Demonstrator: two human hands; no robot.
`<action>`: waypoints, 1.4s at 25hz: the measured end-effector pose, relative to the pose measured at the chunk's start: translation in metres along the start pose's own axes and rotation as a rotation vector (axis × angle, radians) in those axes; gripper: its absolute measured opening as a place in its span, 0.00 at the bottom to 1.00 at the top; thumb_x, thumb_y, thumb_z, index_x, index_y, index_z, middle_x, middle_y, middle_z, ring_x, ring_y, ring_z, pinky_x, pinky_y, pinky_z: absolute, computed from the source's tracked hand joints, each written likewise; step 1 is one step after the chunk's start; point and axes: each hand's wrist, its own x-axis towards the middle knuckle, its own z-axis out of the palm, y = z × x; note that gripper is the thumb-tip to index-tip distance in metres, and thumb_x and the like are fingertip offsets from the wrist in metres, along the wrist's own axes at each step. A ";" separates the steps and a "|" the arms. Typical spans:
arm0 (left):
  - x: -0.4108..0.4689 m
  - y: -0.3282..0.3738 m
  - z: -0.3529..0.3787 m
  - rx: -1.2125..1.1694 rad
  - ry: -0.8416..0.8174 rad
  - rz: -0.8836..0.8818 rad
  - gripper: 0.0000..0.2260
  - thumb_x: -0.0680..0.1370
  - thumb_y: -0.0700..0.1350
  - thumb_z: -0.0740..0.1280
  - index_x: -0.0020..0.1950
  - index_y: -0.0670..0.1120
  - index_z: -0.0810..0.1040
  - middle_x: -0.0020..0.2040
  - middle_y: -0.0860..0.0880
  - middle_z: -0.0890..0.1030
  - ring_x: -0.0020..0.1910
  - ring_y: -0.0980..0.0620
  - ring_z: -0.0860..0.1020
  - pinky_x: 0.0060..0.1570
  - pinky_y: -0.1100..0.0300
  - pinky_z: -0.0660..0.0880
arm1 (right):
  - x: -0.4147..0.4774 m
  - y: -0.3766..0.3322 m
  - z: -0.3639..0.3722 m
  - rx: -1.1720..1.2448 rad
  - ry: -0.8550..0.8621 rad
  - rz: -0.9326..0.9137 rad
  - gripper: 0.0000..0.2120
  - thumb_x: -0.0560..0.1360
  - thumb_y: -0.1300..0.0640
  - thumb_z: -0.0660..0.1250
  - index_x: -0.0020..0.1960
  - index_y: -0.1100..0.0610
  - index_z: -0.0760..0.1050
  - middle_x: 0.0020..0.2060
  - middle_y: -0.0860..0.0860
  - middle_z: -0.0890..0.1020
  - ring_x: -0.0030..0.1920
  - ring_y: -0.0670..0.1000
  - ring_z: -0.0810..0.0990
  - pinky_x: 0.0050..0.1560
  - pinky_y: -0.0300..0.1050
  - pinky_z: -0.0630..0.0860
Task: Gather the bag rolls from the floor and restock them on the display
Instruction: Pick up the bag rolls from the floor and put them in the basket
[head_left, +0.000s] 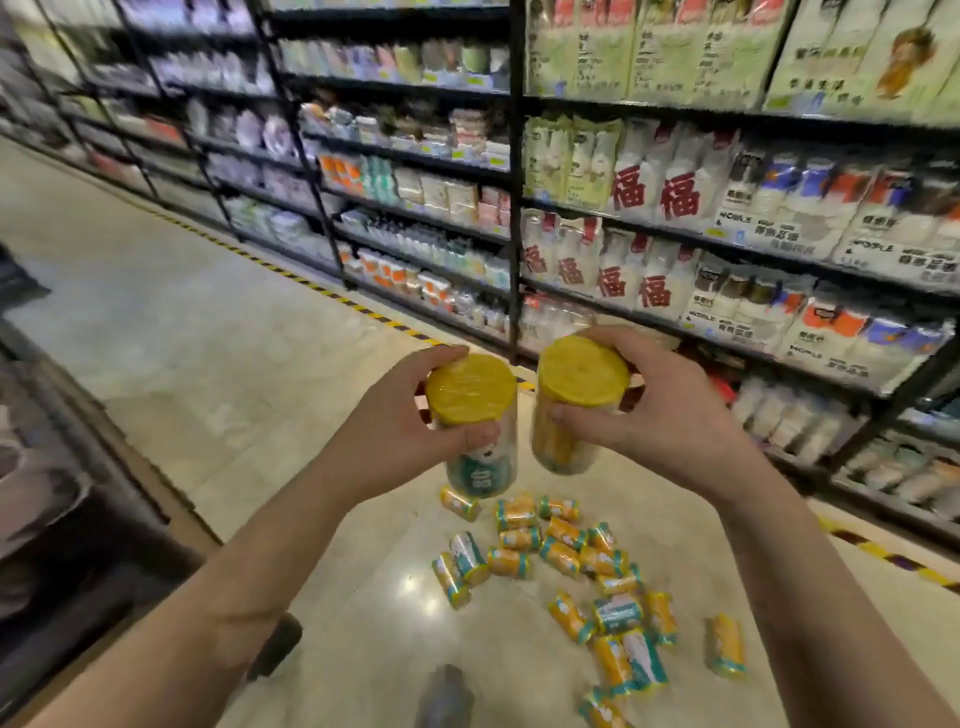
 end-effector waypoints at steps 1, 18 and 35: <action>-0.026 -0.007 -0.017 0.017 0.064 -0.040 0.37 0.63 0.62 0.79 0.70 0.64 0.71 0.64 0.61 0.76 0.59 0.62 0.78 0.55 0.61 0.80 | 0.002 -0.014 0.019 0.040 -0.053 -0.040 0.26 0.65 0.42 0.80 0.60 0.38 0.74 0.52 0.34 0.80 0.53 0.34 0.78 0.50 0.33 0.74; -0.639 -0.132 -0.272 0.144 1.011 -0.577 0.42 0.64 0.64 0.77 0.75 0.57 0.68 0.66 0.61 0.74 0.63 0.67 0.74 0.63 0.64 0.74 | -0.230 -0.438 0.434 0.201 -1.016 -0.663 0.33 0.62 0.35 0.80 0.64 0.35 0.71 0.55 0.31 0.76 0.53 0.30 0.75 0.48 0.30 0.71; -1.021 -0.229 -0.361 0.155 1.600 -1.252 0.45 0.60 0.65 0.73 0.76 0.56 0.65 0.66 0.57 0.69 0.65 0.58 0.70 0.62 0.61 0.69 | -0.517 -0.746 0.773 0.195 -1.686 -1.277 0.29 0.65 0.42 0.80 0.62 0.38 0.71 0.52 0.37 0.78 0.51 0.35 0.76 0.44 0.30 0.71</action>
